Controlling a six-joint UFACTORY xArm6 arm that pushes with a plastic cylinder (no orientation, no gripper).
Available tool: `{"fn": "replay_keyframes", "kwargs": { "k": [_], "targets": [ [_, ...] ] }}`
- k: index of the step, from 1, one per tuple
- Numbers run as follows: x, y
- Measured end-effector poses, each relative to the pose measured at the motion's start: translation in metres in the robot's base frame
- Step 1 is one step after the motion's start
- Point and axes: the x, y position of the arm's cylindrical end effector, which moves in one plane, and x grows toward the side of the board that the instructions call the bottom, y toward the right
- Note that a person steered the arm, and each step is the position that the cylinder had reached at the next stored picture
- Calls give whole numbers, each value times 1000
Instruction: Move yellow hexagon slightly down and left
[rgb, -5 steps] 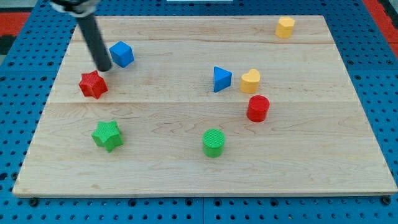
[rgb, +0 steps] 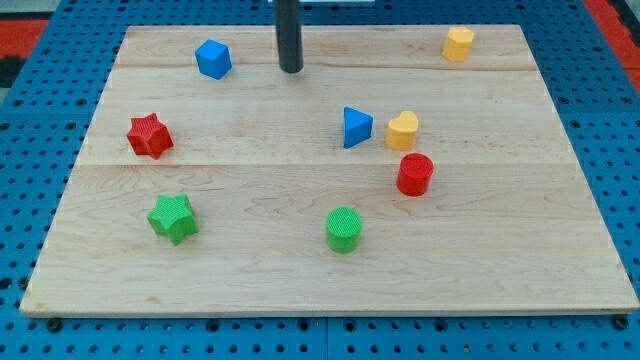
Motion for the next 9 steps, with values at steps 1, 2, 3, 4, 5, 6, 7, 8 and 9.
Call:
{"fn": "replay_keyframes", "kwargs": {
  "k": [1, 2, 3, 4, 5, 6, 7, 8, 9],
  "targets": [
    [-64, 76],
    [-64, 196],
    [-63, 323],
    [-41, 306],
    [-39, 214],
    [-7, 174],
    [-1, 191],
    [13, 235],
    [23, 169]
  ]
}}
